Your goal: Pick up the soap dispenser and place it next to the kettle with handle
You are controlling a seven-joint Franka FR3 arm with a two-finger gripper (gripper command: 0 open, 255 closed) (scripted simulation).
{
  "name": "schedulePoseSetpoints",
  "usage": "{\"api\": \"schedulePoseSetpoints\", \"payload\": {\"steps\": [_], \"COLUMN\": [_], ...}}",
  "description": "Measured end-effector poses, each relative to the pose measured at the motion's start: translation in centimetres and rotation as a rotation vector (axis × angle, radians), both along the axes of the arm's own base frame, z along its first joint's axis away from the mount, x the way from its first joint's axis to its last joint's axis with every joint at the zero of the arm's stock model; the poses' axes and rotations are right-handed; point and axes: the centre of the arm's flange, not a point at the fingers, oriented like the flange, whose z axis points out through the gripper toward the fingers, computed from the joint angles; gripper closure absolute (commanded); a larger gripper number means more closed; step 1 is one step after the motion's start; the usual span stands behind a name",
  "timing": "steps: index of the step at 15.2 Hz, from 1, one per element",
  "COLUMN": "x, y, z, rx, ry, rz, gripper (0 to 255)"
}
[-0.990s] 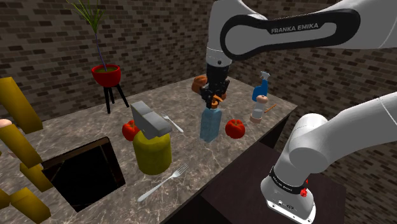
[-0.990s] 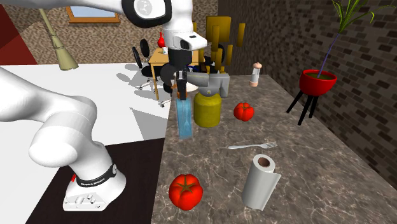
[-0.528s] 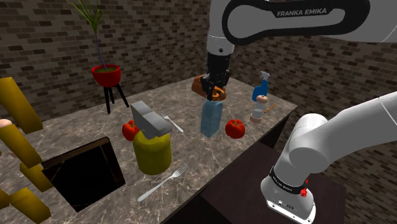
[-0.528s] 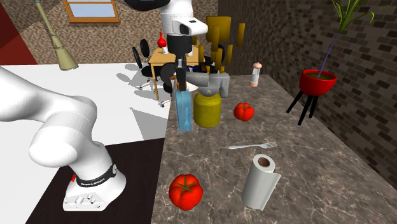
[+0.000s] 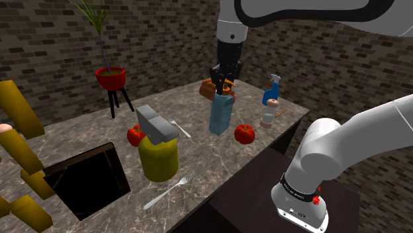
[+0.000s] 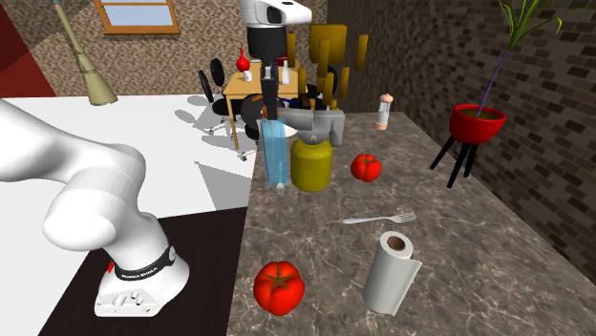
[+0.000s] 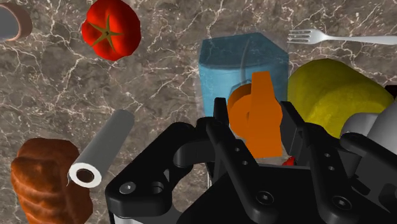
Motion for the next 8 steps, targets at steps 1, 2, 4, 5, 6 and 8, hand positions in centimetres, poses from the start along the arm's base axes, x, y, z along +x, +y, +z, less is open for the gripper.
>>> {"api": "schedulePoseSetpoints", "payload": {"steps": [1,2,4,5,6,8], "x": [0.0,0.1,0.1,0.2,0.2,0.1], "y": [0.1,0.0,0.2,0.1,0.0,-0.1], "z": [0.6,1.1,2.1,2.6,3.3,4.3], "rx": [0.0,0.0,0.0,0.0,0.0,0.0], "ry": [0.0,0.0,0.0,0.0,0.0,0.0], "rz": [0.0,0.0,0.0,0.0,0.0,0.0], "gripper": [255,255,255,255,255,255]}}
